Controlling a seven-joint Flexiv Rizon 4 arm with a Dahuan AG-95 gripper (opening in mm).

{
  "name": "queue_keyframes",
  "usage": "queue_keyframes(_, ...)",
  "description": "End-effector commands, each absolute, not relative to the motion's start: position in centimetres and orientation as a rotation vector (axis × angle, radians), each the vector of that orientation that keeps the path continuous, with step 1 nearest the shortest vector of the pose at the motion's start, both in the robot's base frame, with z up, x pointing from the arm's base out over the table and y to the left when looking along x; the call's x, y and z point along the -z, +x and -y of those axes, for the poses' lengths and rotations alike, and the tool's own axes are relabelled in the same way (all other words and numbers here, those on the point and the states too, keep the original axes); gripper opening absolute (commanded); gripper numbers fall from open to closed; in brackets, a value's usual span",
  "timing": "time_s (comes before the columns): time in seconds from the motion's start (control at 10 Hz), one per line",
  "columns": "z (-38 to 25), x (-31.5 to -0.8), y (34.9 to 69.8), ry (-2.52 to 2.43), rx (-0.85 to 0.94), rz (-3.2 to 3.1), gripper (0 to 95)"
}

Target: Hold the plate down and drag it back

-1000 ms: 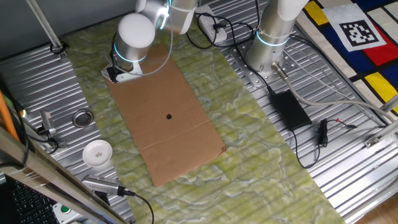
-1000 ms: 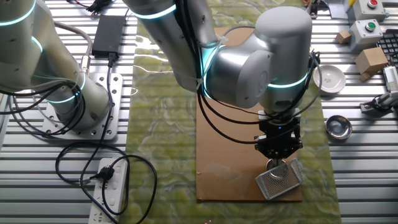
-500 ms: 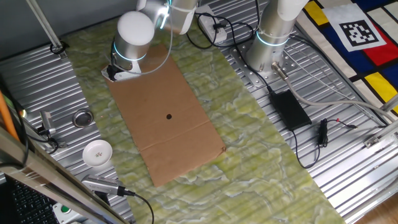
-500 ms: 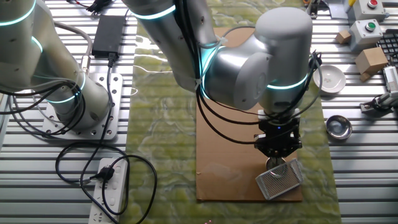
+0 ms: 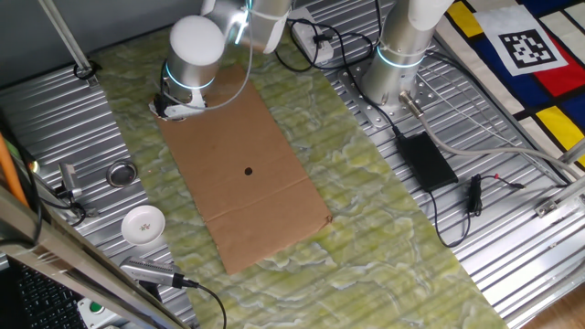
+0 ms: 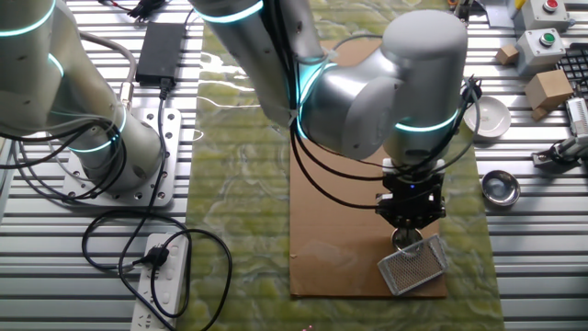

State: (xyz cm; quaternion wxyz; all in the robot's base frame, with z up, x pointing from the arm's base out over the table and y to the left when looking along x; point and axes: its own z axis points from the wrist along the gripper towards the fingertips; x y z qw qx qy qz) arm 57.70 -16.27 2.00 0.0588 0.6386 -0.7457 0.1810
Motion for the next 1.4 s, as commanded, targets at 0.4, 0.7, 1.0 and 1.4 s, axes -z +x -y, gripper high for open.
queue_keyframes(0.4,15.8,-2.1,57.6,1.885,-0.504,2.333,0.0)
queue_keyframes(0.7,15.8,-2.0,57.4,1.839,-0.46,2.409,0.0)
queue_keyframes(1.0,15.4,-1.9,57.1,1.798,-0.437,2.452,0.0)
queue_keyframes(1.4,14.6,-2.1,56.8,1.759,-0.43,2.488,0.0)
